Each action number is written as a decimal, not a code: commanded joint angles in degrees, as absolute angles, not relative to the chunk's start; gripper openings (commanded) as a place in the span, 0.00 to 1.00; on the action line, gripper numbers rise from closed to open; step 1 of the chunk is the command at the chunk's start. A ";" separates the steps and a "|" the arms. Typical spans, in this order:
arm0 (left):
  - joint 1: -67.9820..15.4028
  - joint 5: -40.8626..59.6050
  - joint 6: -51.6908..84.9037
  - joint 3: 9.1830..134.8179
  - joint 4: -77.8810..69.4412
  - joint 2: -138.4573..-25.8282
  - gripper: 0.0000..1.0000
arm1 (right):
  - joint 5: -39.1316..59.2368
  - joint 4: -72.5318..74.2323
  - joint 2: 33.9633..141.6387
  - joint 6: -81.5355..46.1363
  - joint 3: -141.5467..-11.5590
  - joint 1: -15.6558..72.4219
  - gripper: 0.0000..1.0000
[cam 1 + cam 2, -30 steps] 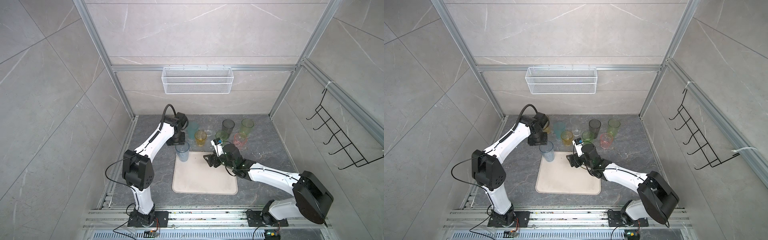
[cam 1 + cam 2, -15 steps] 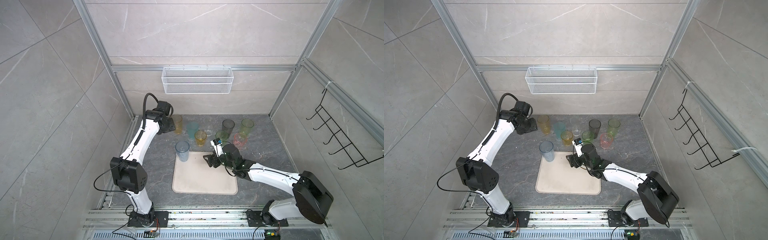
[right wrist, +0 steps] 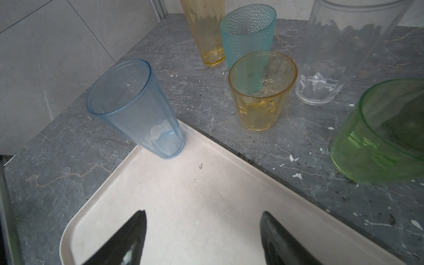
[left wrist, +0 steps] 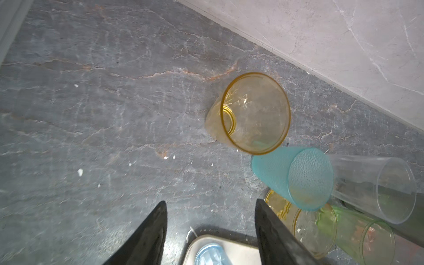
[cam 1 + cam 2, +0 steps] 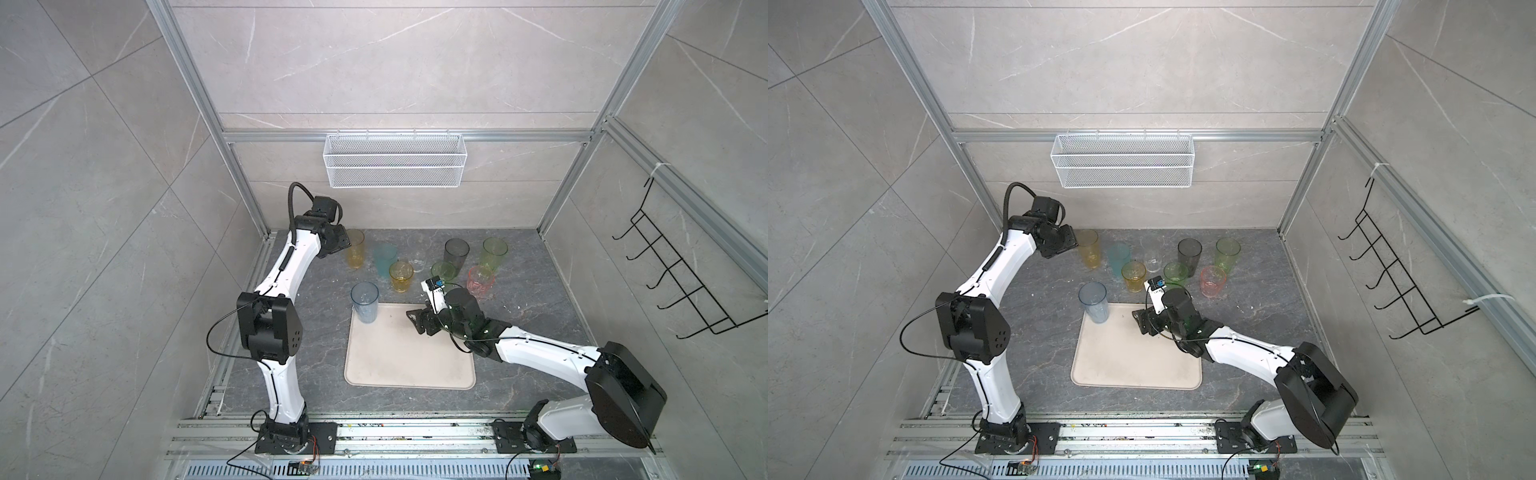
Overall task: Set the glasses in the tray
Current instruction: 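Reach the left gripper to the tall yellow cup and grasp it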
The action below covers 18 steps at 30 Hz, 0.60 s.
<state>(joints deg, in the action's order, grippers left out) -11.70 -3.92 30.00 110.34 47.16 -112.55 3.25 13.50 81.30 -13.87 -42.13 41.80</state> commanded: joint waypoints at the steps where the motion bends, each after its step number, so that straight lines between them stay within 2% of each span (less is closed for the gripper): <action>1: -11.34 -2.07 30.70 114.99 45.15 -114.88 0.62 | 2.61 12.92 81.64 -13.35 -43.59 42.35 0.79; 12: -11.34 -3.46 30.50 123.77 47.22 -122.51 0.62 | 2.72 12.97 82.13 -13.36 -43.86 42.71 0.79; 18: -11.34 -4.52 30.50 124.56 47.13 -124.31 0.62 | 2.80 12.62 81.91 -13.36 -44.03 42.71 0.79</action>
